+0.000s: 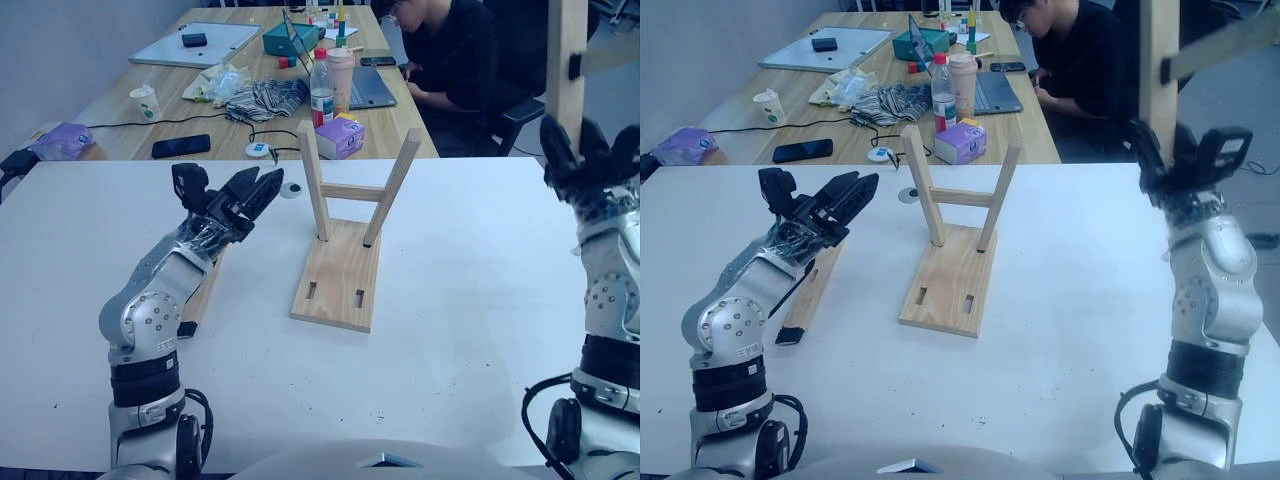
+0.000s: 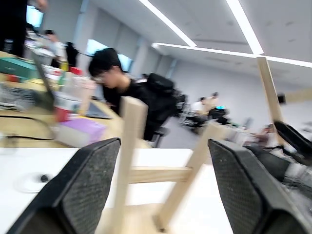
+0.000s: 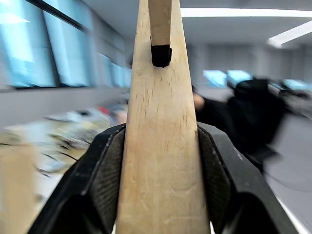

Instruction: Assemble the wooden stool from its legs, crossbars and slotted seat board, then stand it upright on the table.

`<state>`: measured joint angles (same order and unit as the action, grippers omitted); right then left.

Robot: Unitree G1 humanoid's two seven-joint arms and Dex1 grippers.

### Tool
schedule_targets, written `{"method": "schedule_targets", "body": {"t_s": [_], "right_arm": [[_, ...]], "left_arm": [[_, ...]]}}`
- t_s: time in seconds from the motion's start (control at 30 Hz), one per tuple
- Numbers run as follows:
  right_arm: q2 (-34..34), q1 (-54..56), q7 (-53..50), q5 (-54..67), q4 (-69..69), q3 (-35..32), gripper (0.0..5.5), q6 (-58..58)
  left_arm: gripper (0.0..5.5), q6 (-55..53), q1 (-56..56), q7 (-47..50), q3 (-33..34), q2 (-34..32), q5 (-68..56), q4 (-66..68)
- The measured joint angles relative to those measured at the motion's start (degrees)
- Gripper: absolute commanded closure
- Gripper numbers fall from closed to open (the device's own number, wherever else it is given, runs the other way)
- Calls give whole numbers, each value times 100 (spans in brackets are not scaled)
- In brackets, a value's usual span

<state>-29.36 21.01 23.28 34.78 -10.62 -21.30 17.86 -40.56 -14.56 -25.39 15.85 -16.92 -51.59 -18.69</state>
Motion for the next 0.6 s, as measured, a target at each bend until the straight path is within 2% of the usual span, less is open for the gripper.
{"method": "schedule_targets", "body": {"t_s": [0.13,0.23,0.37,0.6], "right_arm": [[-92,58,848,1772,-1043,321,347,1174],[-298,27,1023,2515,-1415,429,347,1856],[-521,-412,1399,3057,-1965,940,347,2547],[-520,-785,1541,3117,-2231,1313,347,2755]], "left_arm": [[221,-298,482,-676,-127,-139,-817,-628],[221,-312,652,-869,-231,-106,-1242,-913],[221,117,506,-1017,-438,171,-1360,-1077],[221,330,208,-1002,-512,282,-1809,-1003]]}}
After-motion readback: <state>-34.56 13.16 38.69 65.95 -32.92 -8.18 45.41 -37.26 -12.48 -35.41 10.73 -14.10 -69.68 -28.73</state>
